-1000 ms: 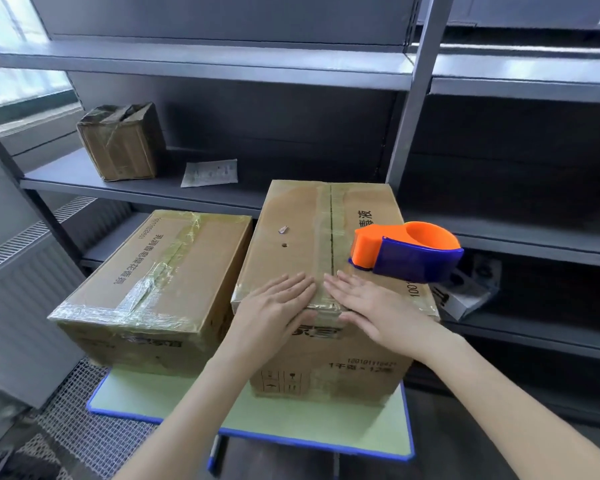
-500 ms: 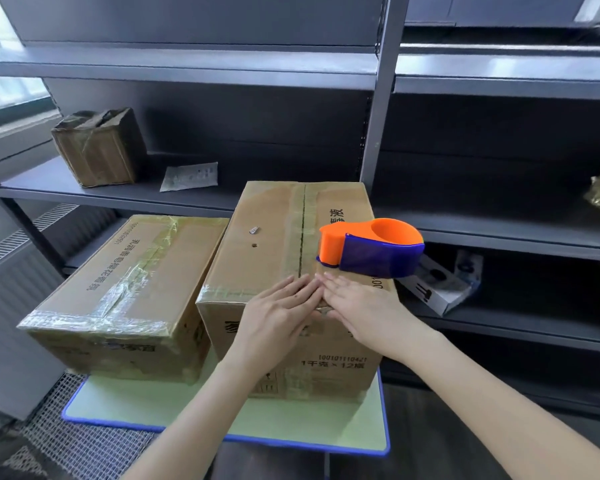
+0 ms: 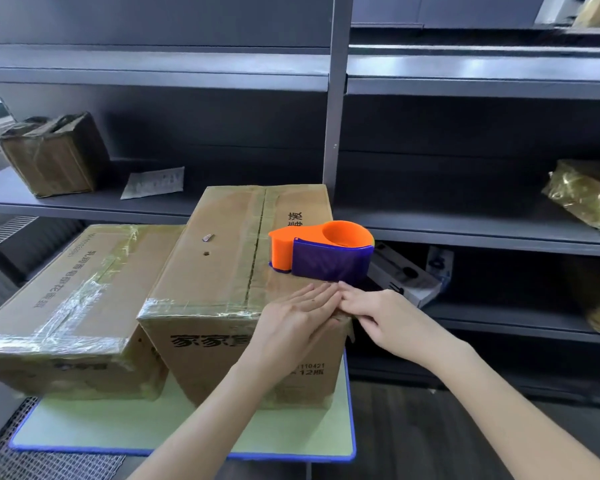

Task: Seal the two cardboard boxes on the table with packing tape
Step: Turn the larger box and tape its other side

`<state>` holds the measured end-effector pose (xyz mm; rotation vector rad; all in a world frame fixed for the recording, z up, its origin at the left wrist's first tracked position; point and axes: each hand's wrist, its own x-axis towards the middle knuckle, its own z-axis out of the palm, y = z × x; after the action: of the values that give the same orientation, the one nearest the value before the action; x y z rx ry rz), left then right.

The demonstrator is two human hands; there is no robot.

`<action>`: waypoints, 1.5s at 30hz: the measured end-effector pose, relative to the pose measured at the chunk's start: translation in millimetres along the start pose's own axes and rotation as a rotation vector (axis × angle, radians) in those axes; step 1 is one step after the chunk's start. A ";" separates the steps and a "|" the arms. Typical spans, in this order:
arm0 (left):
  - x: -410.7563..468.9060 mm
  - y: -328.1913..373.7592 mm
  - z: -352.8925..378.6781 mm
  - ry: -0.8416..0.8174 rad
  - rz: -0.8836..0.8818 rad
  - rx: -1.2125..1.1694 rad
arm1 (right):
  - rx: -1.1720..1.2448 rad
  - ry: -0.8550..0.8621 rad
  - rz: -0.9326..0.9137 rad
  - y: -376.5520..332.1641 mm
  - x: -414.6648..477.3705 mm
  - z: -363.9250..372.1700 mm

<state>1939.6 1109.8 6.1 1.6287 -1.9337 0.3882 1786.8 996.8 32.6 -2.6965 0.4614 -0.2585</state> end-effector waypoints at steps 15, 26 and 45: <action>-3.3 12.2 3.6 0.025 -0.091 0.020 | -0.121 -0.053 -0.093 3.3 6.1 -7.3; -5.2 12.1 10.0 0.084 -0.063 0.073 | -0.259 -0.055 -0.006 -9.1 14.1 -12.8; -6.4 -2.0 -14.7 -0.083 0.019 -0.017 | -0.054 0.079 -0.002 -14.5 3.4 0.6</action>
<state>1945.6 1122.8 13.6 1.6402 -2.0093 0.3161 1794.1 1008.5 38.4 -2.7471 0.4956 -0.3593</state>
